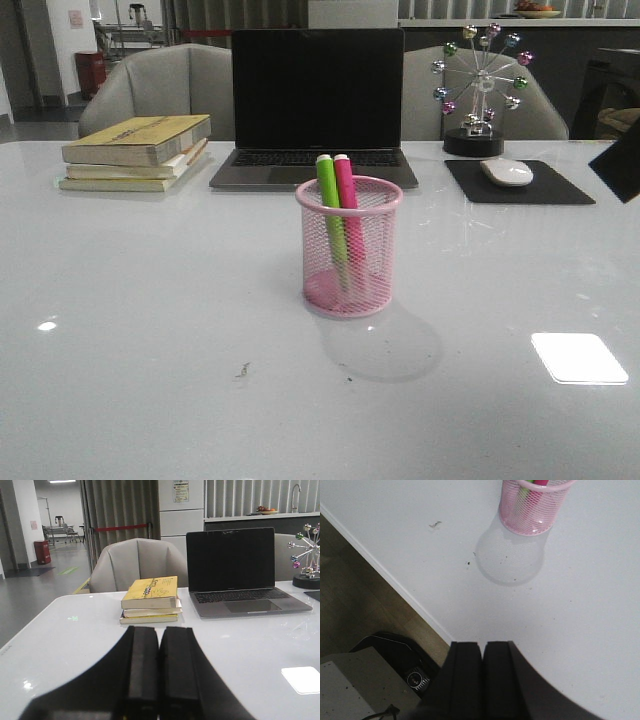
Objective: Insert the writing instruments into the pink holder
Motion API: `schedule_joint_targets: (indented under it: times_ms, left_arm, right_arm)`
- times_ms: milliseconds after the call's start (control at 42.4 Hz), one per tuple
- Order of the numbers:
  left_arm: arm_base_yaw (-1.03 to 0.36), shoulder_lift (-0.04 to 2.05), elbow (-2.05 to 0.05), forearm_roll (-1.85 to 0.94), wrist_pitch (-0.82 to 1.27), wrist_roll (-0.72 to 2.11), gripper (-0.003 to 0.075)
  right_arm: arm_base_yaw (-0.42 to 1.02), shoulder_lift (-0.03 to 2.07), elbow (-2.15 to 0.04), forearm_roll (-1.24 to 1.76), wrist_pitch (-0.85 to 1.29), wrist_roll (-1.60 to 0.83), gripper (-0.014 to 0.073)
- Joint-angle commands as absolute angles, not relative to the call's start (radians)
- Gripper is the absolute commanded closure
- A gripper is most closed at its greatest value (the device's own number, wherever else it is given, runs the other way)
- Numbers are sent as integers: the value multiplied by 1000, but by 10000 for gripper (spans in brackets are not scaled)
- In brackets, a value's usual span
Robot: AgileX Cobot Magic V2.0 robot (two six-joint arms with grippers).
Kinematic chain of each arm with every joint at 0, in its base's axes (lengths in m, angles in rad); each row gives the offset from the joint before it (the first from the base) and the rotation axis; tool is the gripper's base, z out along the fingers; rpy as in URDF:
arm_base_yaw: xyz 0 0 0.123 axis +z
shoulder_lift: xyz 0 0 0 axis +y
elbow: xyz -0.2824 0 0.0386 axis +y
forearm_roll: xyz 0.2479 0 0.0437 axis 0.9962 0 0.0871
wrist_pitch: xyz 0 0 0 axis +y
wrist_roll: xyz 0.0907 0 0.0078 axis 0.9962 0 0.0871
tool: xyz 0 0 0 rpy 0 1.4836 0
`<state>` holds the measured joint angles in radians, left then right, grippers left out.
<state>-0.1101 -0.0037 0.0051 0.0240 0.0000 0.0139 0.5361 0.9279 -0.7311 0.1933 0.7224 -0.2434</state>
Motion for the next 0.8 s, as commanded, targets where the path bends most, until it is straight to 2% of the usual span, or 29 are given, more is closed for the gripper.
schedule_joint_targets:
  times_ms: [0,425,567,779]
  left_arm:
    - [-117,-25,9,14,-89,16,629]
    - [-117,-25,9,14,-89,16,629]
    - [-119,-23,9,14,-89,16,629]
    - [-118,-23,9,14,-89,16,629]
  right_arm:
    - [529,914,-760,199,672,-249,524]
    - [521,901,-750,185,659,-249,524]
    - [397,757,-669,175,550,-249,524]
    - [125,393,-408,174,274,-249,524]
